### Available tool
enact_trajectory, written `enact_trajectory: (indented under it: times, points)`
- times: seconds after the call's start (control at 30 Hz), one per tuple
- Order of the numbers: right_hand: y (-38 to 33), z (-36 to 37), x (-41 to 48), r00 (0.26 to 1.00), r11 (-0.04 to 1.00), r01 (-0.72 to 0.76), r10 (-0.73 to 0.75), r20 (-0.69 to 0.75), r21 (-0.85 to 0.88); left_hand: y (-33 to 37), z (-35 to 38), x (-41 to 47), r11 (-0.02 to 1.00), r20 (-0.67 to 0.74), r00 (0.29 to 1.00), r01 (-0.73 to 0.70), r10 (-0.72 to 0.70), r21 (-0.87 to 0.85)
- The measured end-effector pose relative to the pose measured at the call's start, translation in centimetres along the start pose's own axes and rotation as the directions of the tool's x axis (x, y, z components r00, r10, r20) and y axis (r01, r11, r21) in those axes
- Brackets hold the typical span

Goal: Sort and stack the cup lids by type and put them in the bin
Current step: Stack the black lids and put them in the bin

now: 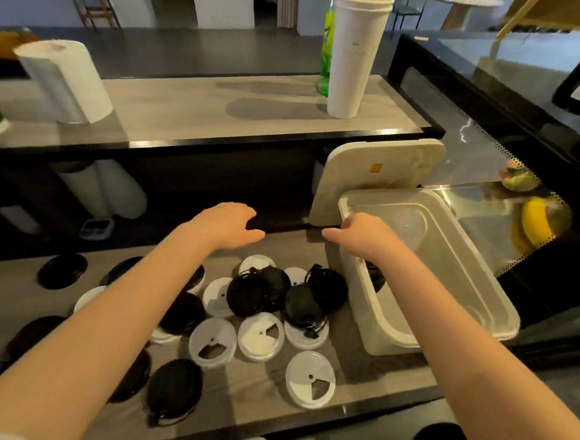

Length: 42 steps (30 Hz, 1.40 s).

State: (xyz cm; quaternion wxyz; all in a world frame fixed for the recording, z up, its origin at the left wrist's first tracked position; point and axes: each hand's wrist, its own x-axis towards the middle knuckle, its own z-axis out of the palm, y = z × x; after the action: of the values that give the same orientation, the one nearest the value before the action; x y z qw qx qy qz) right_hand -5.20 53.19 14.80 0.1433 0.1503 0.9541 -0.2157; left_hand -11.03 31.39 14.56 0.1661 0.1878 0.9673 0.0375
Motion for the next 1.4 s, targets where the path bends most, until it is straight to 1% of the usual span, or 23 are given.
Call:
enact_trajectory:
  times: [0.07, 0.13, 0.3, 0.4, 0.47, 0.53, 0.6, 0.63, 0.73, 0.9, 0.97, 1.03, 1.1, 1.2, 1.3, 1.4]
  points:
    - [-3.2, 1.6, -0.7, 0.997, 0.997, 0.076, -0.076, 0.006, -0.025, -3.2, 0.3, -1.5, 0.999, 0.009, 0.999, 0.037, -0.037, -0.032]
    - [-6.3, 3.5, -1.0, 0.990, 0.990, 0.137, -0.135, 0.046, -0.035, -6.4, 0.9, -3.1, 0.996, 0.024, 0.997, 0.075, -0.073, -0.053]
    - [-13.1, 9.1, -2.0, 0.963, 0.972, 0.228, -0.216, 0.162, -0.058, -14.1, 3.7, -7.0, 0.976, 0.077, 0.979, 0.195, -0.188, -0.094]
    - [-16.7, 12.6, -2.6, 0.943, 0.958, 0.275, -0.251, 0.221, -0.087, -18.6, 6.2, -9.4, 0.942, 0.073, 0.959, 0.284, -0.275, -0.178]
    - [-19.2, 14.9, -3.0, 0.912, 0.932, 0.349, -0.314, 0.264, -0.100, -21.6, 8.0, -11.2, 0.905, 0.067, 0.940, 0.341, -0.335, -0.255]
    - [-21.5, 17.5, -3.2, 0.865, 0.903, 0.424, -0.381, 0.325, -0.072, -24.4, 9.7, -13.0, 0.874, 0.060, 0.925, 0.375, -0.376, -0.308]
    - [-23.5, 20.3, -3.2, 0.822, 0.878, 0.474, -0.413, 0.393, -0.070, -27.1, 11.2, -14.8, 0.834, 0.079, 0.895, 0.439, -0.440, -0.335]
    - [-24.4, 21.7, -3.2, 0.807, 0.864, 0.498, -0.430, 0.405, -0.073, -28.4, 11.9, -15.7, 0.812, 0.102, 0.876, 0.476, -0.472, -0.338]
    - [-27.2, 25.5, -3.3, 0.751, 0.778, 0.617, -0.538, 0.383, -0.118, -32.2, 14.1, -17.9, 0.741, 0.193, 0.822, 0.568, -0.537, -0.358]
    - [-31.8, 30.2, -3.8, 0.648, 0.610, 0.754, -0.634, 0.422, -0.243, -36.3, 16.8, -20.4, 0.616, 0.363, 0.726, 0.688, -0.584, -0.384]
    - [-33.3, 31.9, -4.0, 0.605, 0.543, 0.793, -0.645, 0.467, -0.277, -37.3, 18.0, -20.8, 0.604, 0.400, 0.706, 0.708, -0.584, -0.367]
    - [-34.4, 33.4, -4.1, 0.577, 0.486, 0.813, -0.593, 0.562, -0.321, -37.9, 19.0, -20.9, 0.614, 0.383, 0.704, 0.709, -0.598, -0.346]
    - [-35.2, 34.4, -4.3, 0.580, 0.472, 0.809, -0.542, 0.608, -0.350, -38.2, 19.6, -20.9, 0.628, 0.339, 0.711, 0.703, -0.616, -0.333]
    - [-35.7, 35.2, -4.4, 0.609, 0.522, 0.787, -0.576, 0.545, -0.328, -38.5, 20.3, -20.7, 0.613, 0.282, 0.729, 0.679, -0.623, -0.404]
    - [-35.9, 35.6, -4.1, 0.611, 0.551, 0.783, -0.598, 0.519, -0.287, -38.7, 20.9, -20.6, 0.544, 0.252, 0.716, 0.671, -0.651, -0.504]
    - [-36.0, 35.8, -3.7, 0.623, 0.551, 0.777, -0.608, 0.491, -0.305, -39.0, 21.2, -20.7, 0.531, 0.272, 0.734, 0.651, -0.622, -0.542]
